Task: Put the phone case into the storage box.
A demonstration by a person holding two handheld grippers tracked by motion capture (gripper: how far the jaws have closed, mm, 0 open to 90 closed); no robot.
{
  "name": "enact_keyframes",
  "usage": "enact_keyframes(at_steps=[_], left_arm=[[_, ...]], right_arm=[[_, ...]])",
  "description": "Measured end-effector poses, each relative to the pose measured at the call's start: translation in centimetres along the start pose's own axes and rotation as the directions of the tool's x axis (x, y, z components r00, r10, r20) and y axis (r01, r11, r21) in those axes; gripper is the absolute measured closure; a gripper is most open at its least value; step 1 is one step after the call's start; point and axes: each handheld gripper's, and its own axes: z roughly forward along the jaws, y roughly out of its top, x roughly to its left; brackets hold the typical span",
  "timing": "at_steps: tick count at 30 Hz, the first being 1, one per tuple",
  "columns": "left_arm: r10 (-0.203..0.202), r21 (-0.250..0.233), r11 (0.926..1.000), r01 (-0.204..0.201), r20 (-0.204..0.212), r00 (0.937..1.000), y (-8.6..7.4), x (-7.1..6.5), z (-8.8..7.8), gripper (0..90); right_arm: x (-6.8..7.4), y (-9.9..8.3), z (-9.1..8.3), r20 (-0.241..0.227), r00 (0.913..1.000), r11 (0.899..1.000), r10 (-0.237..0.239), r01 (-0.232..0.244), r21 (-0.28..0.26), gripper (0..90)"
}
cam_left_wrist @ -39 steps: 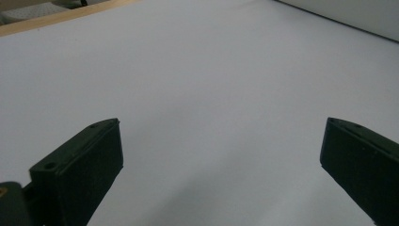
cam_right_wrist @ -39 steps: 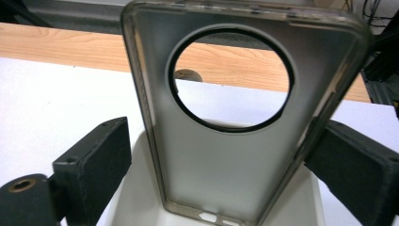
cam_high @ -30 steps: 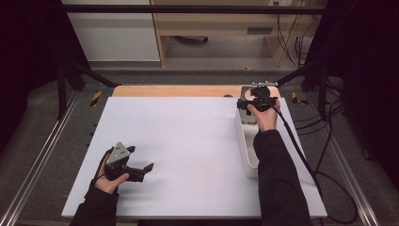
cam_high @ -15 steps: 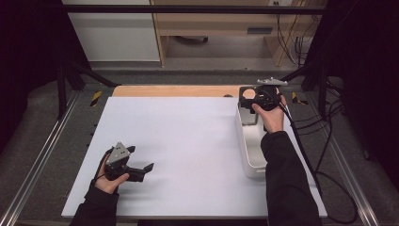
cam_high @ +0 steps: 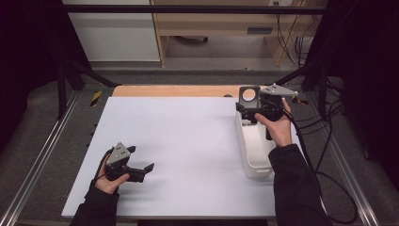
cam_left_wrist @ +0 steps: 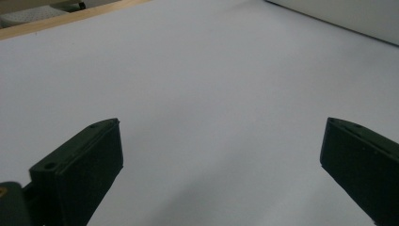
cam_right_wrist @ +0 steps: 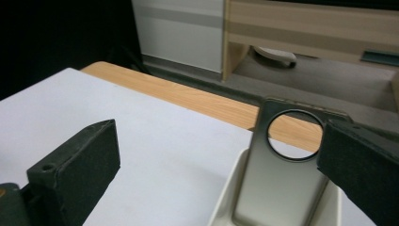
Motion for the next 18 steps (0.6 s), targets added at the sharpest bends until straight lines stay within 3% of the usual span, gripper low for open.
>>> enact_keyframes(at_steps=[10,18], left_arm=[[0.004,-0.018,0.9998,-0.004,0.007,1.0000,0.1,-0.1,-0.1,0.0],[0.003,-0.031,0.9995,-0.003,0.011,0.9999,0.2,-0.2,-0.2,0.0]], right_arm=[[1.3,-2.5,-3.9,-0.126,0.9912,0.997,-0.042,0.034,-0.063,0.4],[1.2,-5.4,-6.4,-0.183,0.9815,0.996,-0.057,0.043,-0.077,0.3]])
